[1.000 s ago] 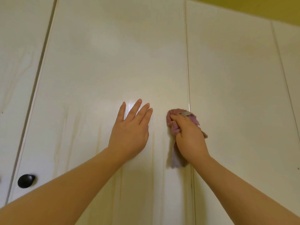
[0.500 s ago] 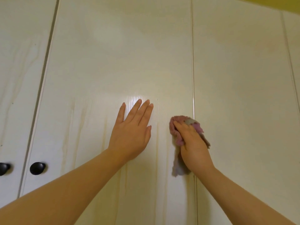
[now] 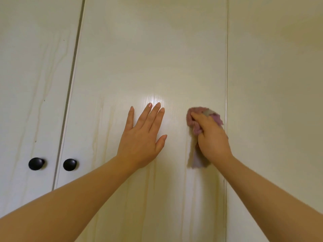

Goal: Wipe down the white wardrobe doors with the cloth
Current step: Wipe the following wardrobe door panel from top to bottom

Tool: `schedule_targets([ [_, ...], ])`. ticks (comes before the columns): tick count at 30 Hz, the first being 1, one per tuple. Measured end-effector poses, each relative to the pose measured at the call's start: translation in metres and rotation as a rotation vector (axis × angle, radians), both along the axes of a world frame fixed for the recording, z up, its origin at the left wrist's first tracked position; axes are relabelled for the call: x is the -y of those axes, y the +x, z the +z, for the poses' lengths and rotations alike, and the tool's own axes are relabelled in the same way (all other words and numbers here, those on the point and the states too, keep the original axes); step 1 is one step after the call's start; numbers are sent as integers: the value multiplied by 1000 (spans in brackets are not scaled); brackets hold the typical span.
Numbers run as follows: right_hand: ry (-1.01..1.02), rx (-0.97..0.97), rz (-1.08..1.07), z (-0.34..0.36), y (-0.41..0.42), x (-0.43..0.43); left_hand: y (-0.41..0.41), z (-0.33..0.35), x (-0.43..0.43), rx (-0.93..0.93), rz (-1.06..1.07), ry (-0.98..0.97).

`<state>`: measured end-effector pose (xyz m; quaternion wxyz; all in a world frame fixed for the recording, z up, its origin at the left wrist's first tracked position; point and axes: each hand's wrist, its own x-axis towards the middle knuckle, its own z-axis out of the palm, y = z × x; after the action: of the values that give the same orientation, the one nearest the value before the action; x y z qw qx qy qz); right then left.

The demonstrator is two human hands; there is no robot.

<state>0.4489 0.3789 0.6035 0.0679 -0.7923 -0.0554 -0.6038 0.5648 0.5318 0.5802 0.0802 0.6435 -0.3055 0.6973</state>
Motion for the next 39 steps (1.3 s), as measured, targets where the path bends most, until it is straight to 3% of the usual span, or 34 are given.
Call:
schedule_targets([
  [3,41,21,-20,21,8,-6,0,4,-5,-14,5,-28],
  [8,-118,33,-36,-28,17,-21,4,6,-19,-45,9,-66],
  [13,-134,100,-56,28,27,-45,20,7,-36,-89,61,-42],
  [16,-148,118,-95,22,45,-60,22,6,-34,-91,55,-39],
  [19,-348,33,-61,-8,47,-58,24,7,-36,-68,49,-27],
  [21,-437,21,-43,8,42,-56,26,9,-41,-36,59,-8],
  [26,-165,174,-99,53,48,-75,21,15,-47,24,59,-20],
  [31,-492,66,-44,5,49,-65,24,15,-51,37,40,-2],
  [32,-483,49,-61,15,45,-64,24,15,-51,29,50,11],
  [36,-139,163,-132,48,48,-72,24,14,-50,-3,57,13],
  [39,-355,108,-67,13,52,-76,24,15,-51,9,42,-1],
])
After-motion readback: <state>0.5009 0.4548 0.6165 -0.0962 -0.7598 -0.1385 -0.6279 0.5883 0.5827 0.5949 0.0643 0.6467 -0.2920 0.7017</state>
